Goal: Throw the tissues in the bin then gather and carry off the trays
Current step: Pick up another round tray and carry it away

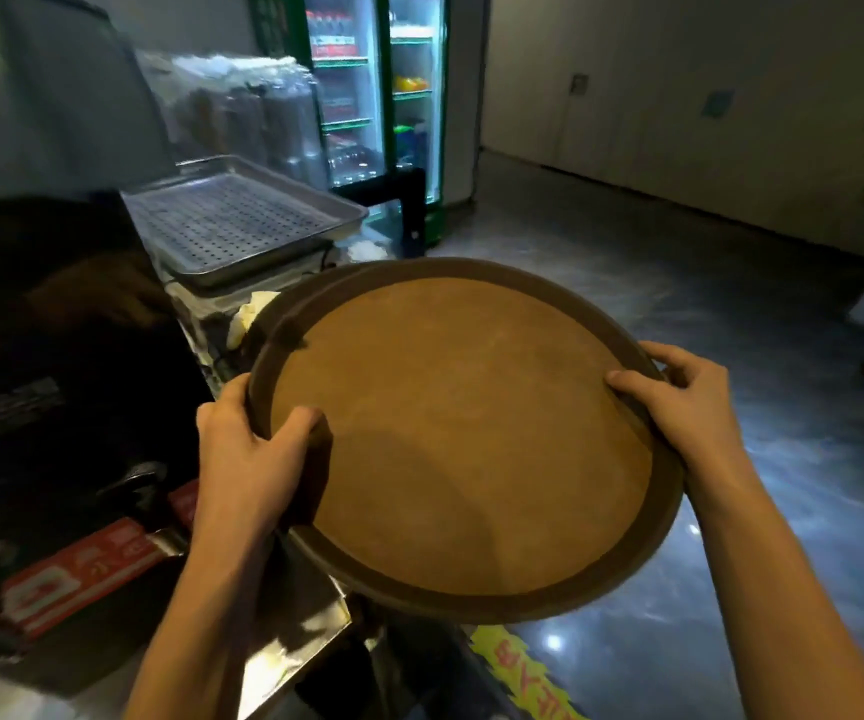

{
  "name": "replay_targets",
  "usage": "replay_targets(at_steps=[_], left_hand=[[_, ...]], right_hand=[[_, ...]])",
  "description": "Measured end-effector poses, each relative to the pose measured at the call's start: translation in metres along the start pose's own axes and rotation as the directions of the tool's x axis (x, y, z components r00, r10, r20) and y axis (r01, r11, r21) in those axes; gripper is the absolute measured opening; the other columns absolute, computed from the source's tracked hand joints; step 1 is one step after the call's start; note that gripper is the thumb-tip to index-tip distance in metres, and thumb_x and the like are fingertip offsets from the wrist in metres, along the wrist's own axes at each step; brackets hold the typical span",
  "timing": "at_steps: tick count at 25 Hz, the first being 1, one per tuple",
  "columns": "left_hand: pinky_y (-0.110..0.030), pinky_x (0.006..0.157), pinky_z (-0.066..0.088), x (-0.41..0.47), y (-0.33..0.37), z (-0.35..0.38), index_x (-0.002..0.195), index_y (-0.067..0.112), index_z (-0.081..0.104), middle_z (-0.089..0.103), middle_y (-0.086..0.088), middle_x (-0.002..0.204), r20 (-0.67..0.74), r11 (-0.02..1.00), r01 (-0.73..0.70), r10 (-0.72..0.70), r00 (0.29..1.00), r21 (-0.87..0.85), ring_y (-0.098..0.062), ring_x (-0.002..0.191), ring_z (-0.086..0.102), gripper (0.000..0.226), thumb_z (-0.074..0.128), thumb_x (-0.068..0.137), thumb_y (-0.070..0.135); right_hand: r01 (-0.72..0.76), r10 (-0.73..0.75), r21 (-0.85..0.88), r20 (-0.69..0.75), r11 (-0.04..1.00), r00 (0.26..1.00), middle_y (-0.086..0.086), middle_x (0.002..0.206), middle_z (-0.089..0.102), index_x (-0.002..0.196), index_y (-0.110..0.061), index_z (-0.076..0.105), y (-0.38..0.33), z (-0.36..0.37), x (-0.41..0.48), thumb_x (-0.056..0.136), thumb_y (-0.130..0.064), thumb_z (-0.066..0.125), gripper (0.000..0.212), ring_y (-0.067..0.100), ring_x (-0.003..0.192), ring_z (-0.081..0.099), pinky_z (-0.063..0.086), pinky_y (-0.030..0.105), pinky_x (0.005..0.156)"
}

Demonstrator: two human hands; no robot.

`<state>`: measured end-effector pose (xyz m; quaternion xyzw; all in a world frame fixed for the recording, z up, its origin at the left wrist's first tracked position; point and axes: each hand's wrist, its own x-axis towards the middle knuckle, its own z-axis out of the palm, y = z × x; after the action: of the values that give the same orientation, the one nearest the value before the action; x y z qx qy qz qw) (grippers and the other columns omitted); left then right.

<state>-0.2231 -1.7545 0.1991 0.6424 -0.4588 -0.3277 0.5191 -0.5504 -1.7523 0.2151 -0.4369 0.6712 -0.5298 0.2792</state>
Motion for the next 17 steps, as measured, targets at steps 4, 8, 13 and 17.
replay_targets(at_steps=[4, 8, 13, 17], left_hand=[[-0.053, 0.085, 0.055, 0.026, 0.010, 0.035, 0.102, 0.038, 0.061, 0.058, -0.009, 0.118, -0.178, 0.985, 0.160, -0.168, 0.970, -0.060, -0.029, 0.099, 0.063, 0.047, 0.064, 0.057, 0.054], [-0.051, 0.080, 0.057, 0.038, 0.012, 0.051, 0.099, 0.032, 0.059, 0.066, -0.008, 0.103, -0.334, 0.970, 0.234, -0.241, 0.911, -0.060, -0.029, 0.092, 0.066, 0.023, 0.066, 0.077, 0.037], [-0.047, 0.074, 0.058, 0.044, 0.009, 0.057, 0.115, 0.028, 0.061, 0.066, -0.007, 0.107, -0.402, 0.963, 0.270, -0.249, 0.881, -0.004, -0.029, 0.093, 0.066, 0.052, 0.063, 0.067, 0.047], [-0.031, 0.058, 0.049, 0.047, 0.008, 0.055, 0.119, 0.015, 0.059, 0.063, -0.009, 0.103, -0.394, 0.964, 0.261, -0.220, 0.892, 0.052, -0.025, 0.087, 0.063, 0.034, 0.061, 0.086, 0.026]], right_hand=[[-0.037, 0.030, 0.040, 0.155, 0.999, 0.987, 0.001, 0.087, 0.066, 0.106, -0.025, 0.067, 0.001, 0.031, 0.090, 0.080, -0.015, 0.073, 0.029, 0.013, 0.076, 0.062, 0.053, 0.031, 0.065], [-0.030, 0.029, 0.000, 0.250, 1.000, 0.968, 0.009, 0.085, 0.070, 0.085, -0.033, 0.068, 0.003, 0.063, 0.142, 0.077, -0.014, 0.072, 0.021, 0.019, 0.072, 0.063, 0.056, 0.044, 0.078], [0.036, -0.024, -0.029, 0.351, 0.999, 0.936, -0.001, 0.084, 0.068, 0.089, -0.037, 0.066, -0.001, 0.083, 0.171, 0.079, -0.021, 0.069, 0.019, 0.021, 0.081, 0.065, 0.056, 0.045, 0.078], [0.082, -0.066, -0.026, 0.383, 0.996, 0.921, 0.001, 0.078, 0.068, 0.076, -0.039, 0.063, -0.004, 0.094, 0.176, 0.081, -0.017, 0.067, 0.023, 0.024, 0.078, 0.065, 0.056, 0.044, 0.075]])
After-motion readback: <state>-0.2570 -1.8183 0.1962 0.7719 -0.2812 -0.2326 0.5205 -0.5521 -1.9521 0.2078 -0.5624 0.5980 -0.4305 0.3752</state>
